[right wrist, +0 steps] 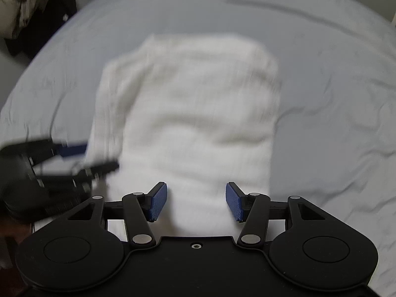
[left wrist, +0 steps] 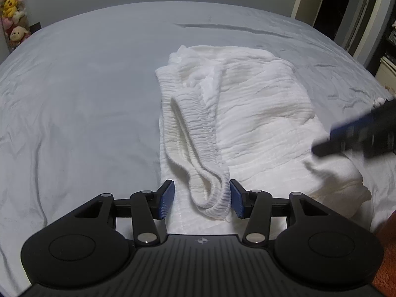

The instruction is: Fold clothes

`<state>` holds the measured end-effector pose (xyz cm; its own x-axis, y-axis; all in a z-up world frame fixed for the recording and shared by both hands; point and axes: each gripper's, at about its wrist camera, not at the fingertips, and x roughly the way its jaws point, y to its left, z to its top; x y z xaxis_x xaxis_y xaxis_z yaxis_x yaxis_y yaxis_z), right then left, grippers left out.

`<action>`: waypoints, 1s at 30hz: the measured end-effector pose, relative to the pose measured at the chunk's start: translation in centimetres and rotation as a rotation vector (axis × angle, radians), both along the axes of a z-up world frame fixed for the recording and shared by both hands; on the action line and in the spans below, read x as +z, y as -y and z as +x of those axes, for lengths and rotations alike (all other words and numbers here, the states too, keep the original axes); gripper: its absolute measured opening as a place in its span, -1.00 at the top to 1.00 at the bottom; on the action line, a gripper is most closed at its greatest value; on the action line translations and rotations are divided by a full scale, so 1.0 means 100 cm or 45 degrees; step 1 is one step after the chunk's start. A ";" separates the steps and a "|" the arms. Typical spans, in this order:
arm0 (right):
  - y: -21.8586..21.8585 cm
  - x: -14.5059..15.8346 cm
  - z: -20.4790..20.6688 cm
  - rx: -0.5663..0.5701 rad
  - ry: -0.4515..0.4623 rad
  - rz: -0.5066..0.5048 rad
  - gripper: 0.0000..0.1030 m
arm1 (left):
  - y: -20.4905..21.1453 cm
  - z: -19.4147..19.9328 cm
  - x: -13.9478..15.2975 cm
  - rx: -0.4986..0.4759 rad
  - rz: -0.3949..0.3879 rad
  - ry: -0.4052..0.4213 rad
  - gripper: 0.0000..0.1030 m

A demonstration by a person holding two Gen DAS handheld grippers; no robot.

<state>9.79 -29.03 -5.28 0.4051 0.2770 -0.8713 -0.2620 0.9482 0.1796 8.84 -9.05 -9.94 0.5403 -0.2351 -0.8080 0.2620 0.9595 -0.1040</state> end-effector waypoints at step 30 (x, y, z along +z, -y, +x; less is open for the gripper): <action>-0.043 -0.037 0.136 -0.112 -0.097 -0.035 0.32 | -0.017 -0.009 0.007 0.024 -0.114 0.021 0.05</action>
